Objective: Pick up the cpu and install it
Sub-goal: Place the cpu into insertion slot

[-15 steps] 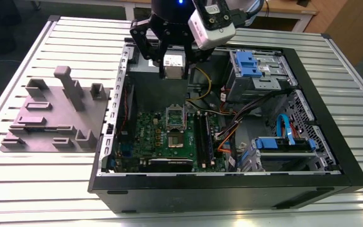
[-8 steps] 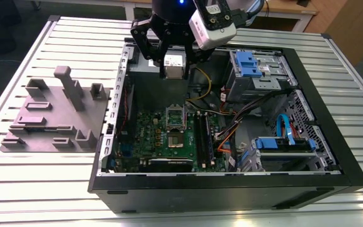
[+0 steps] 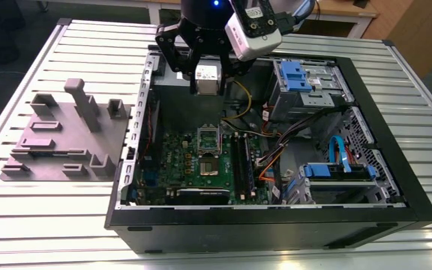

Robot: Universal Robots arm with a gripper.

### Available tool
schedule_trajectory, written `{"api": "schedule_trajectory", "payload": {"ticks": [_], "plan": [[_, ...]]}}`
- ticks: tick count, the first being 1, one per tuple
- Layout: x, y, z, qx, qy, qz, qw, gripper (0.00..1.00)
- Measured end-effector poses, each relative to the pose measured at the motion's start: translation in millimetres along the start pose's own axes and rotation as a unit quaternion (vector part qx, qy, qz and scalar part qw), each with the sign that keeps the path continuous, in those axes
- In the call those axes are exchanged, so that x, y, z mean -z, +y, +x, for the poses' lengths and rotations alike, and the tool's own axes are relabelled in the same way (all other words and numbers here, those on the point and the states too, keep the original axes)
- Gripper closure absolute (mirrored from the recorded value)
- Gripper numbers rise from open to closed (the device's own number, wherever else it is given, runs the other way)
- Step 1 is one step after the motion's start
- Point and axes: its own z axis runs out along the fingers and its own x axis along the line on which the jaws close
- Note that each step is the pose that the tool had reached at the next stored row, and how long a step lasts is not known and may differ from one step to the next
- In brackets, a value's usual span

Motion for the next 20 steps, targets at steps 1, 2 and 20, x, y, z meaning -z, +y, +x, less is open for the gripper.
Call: {"api": "schedule_trajectory", "payload": {"ticks": [1,2,20], "plan": [[0.0,0.0,0.0,0.0,0.0,0.0,1.0,0.53],[0.1,0.0,0.0,0.0,0.0,0.0001,1.0,0.53],[-1.3,-6.0,-0.4,0.0,0.0,0.0,1.0,0.53]]}}
